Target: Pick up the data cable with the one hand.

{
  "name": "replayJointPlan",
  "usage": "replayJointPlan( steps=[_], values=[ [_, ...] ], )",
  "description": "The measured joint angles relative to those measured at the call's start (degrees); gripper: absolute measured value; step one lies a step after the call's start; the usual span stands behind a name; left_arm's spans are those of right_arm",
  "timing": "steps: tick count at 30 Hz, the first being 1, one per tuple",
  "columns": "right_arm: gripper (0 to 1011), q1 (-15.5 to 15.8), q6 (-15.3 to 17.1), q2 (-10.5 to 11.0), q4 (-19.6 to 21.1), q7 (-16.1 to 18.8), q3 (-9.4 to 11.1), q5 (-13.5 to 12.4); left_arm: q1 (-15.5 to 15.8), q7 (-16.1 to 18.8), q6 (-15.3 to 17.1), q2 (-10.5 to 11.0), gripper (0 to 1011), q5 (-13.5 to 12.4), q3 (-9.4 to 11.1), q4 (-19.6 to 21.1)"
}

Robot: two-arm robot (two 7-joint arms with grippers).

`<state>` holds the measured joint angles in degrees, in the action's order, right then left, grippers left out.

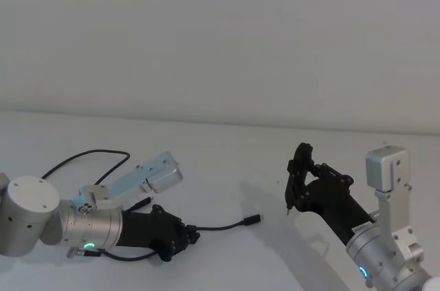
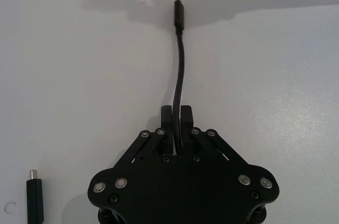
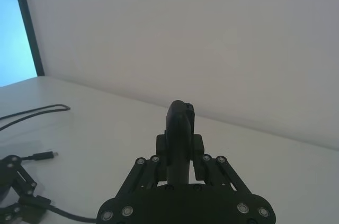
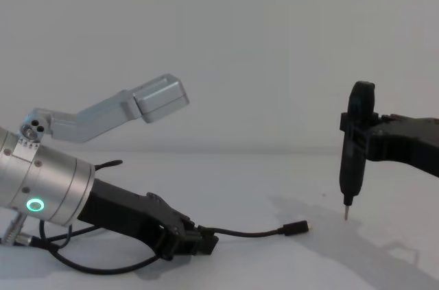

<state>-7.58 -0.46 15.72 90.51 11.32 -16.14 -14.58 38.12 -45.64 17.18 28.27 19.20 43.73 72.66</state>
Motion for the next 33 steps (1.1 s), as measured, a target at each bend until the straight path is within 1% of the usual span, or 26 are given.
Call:
replayJointPlan(
  steps=[7, 20, 33],
  values=[
    [274, -0.18, 0.12, -0.14, 0.33, 1.41, 0.07, -0.49, 0.0, 0.0, 0.0, 0.0, 62, 0.0, 0.0, 0.0],
    [274, -0.07, 0.83, -0.34, 0.73, 3.2, 0.17, -0.67, 0.0, 0.0, 0.0, 0.0, 64, 0.0, 0.0, 0.0],
    [274, 0.11, 1.44, -0.4, 0.25, 4.37, 0.1, -0.38, 0.0, 0.0, 0.0, 0.0, 64, 0.0, 0.0, 0.0]
  ],
)
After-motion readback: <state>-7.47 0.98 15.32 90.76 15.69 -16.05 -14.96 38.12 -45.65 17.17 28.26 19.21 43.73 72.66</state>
